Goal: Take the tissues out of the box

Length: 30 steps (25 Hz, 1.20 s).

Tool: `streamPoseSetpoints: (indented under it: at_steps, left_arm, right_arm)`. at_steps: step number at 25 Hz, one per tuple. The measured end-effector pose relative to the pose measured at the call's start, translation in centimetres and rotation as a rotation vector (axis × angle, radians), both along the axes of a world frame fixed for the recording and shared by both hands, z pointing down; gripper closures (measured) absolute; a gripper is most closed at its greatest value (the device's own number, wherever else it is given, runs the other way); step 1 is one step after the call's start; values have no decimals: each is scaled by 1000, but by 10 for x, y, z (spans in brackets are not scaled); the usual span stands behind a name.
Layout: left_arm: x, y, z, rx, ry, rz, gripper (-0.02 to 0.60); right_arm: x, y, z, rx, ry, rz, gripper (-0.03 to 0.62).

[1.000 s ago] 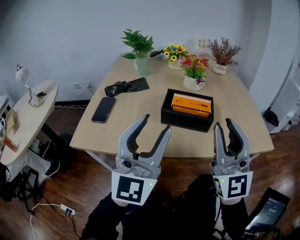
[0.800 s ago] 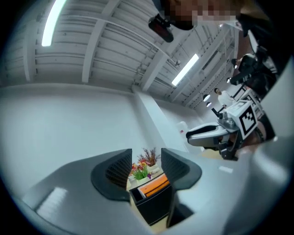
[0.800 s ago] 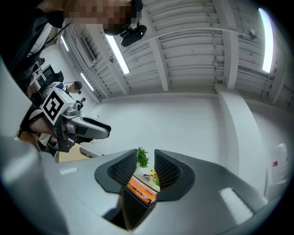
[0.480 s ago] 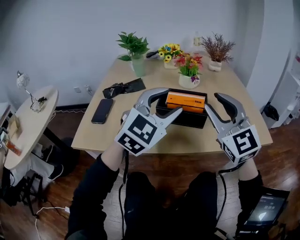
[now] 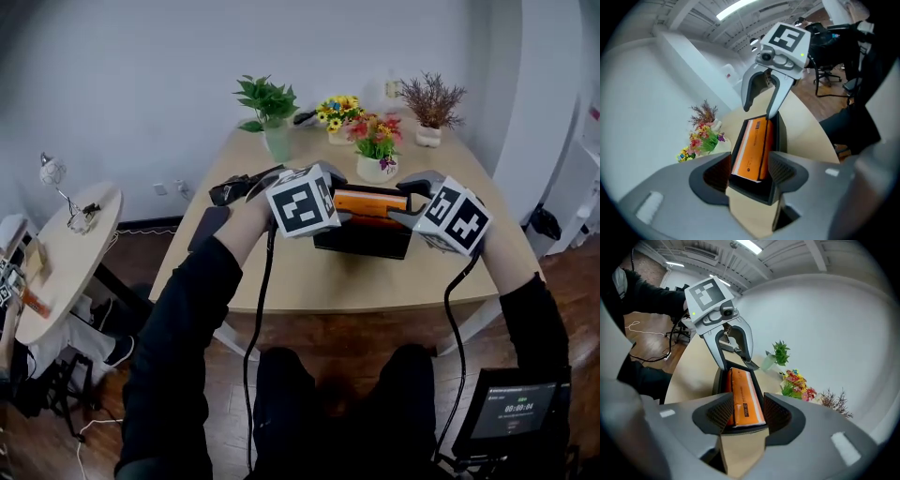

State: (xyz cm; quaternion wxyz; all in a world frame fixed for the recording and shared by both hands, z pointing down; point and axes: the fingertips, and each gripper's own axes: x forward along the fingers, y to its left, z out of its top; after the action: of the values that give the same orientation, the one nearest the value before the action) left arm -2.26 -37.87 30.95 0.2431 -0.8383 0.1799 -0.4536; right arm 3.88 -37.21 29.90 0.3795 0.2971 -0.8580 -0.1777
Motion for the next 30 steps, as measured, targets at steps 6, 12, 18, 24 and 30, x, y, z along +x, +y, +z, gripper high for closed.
streamPoseSetpoints:
  at_steps: [6,12,18,24,30]
  left_arm:
    - [13,-5,8,-40,-117,44,350]
    - [20,-5,13,-117,-241,75,350]
    - [14,-16,43,-243,-316,67,358]
    - [21,1,38,-211,-296,82,371]
    - [20,2,41,-178,-254,72,398]
  right_arm:
    - [-13,-1,11,-70,127,-52,391]
    - [-12,0,21,-163,231,-39,402]
    - [-14,-13,43,-249,273,-40,393]
    - [-10,3,41,-230,290,-44,409]
    - [-10,5,44,-166,263,-72,432]
